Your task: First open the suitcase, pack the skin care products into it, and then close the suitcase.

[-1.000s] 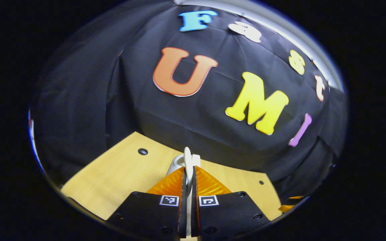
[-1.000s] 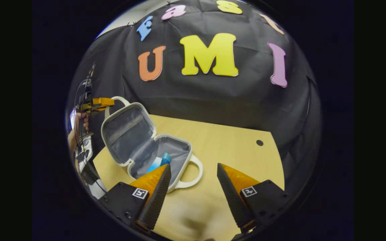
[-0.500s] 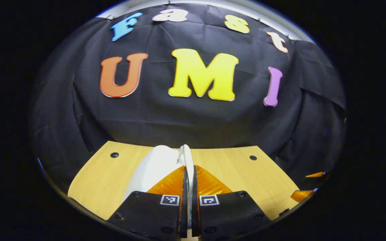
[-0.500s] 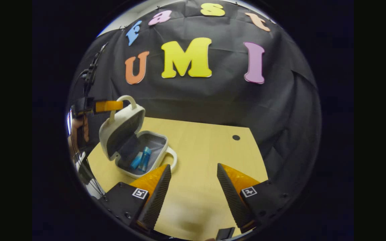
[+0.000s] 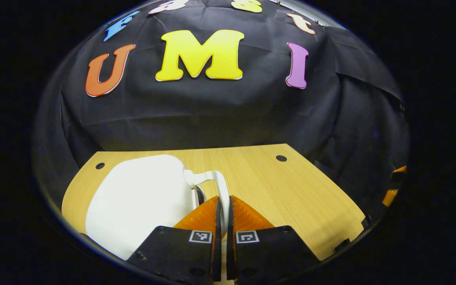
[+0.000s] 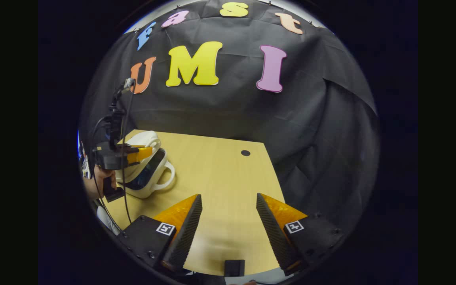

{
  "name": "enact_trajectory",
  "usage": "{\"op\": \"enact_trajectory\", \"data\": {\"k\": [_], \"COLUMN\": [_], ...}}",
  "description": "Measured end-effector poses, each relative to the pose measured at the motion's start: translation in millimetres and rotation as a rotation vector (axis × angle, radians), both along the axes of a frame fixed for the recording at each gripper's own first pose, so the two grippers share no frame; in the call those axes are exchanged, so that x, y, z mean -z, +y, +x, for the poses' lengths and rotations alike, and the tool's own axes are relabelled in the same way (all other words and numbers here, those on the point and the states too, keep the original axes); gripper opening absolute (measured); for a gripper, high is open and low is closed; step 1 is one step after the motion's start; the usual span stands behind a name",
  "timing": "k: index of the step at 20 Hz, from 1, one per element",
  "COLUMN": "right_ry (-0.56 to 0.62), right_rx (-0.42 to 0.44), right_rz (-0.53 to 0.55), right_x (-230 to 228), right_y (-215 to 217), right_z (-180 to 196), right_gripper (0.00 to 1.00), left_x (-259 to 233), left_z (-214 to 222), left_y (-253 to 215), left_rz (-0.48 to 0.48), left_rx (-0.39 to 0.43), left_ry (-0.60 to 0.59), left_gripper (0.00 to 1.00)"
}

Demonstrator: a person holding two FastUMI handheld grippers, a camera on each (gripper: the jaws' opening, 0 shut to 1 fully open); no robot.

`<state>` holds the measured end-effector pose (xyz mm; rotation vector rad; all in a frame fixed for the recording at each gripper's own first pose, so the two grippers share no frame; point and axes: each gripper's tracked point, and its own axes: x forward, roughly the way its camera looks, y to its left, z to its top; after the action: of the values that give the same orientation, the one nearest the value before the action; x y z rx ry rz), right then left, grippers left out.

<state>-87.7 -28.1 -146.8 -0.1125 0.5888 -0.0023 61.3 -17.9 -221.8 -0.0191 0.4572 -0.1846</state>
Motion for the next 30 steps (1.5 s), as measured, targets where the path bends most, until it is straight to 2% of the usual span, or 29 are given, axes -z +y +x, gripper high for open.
{"op": "enact_trajectory", "data": {"k": [1,7,9,13,14,15,16,18,22,23,26,29,30], "right_ry": [0.005,0.015,0.017,0.001,-0.009,-0.019,-0.034,-0.073,-0.159,-0.192,-0.32,-0.456,-0.502], "right_rx": [0.012,0.035,0.027,-0.01,-0.023,-0.035,-0.05,-0.085,-0.145,-0.145,-0.136,-0.139,-0.135], "right_rz": [-0.002,-0.002,0.008,0.02,0.029,0.037,0.044,0.051,0.105,0.122,0.137,0.133,0.132], "right_x": [-0.3,-1.4,-1.5,-6.9,-9.8,-12.6,-16.7,-29.4,-58.9,-70.6,-118.6,-166.7,-181.3], "right_y": [-5.6,-19.6,-18.0,-6.5,-0.5,4.5,11.9,29.2,73.1,82.4,106.3,123.6,127.1], "right_z": [-2.4,3.1,6.6,22.6,27.7,33.9,40.6,55.4,91.9,100.0,118.6,128.0,129.4], "right_gripper": [0.82,0.82,0.82,0.82,0.8,0.82,0.82,0.82,0.82,0.82,0.82,0.82,0.82], "left_x": [10.1,46.7,50.3,36.5,27.4,16.5,3.1,-34.4,-130.8,-153.8,-225.0,-260.2,-264.1], "left_z": [2.9,5.7,3.4,-3.3,-5.6,-8.7,-12.3,-15.9,-22.0,-24.0,-27.7,-37.9,-41.6], "left_y": [-2.9,-24.1,-29.5,-36.7,-33.4,-28.6,-25.1,-13.9,15.9,25.4,50.6,73.6,74.3], "left_rz": [0.004,0.005,-0.02,-0.095,-0.093,-0.082,-0.077,-0.08,-0.078,-0.084,-0.094,0.021,0.022], "left_rx": [0.002,0.006,0.014,0.028,0.01,-0.004,-0.014,-0.043,-0.106,-0.135,-0.202,-0.272,-0.27], "left_ry": [0.02,0.089,0.105,0.12,0.101,0.081,0.06,-0.005,-0.188,-0.24,-0.441,-0.558,-0.565], "left_gripper": [0.08,0.08,0.12,0.35,0.5,0.58,0.72,0.81,0.87,0.88,0.98,0.98,0.87]}}
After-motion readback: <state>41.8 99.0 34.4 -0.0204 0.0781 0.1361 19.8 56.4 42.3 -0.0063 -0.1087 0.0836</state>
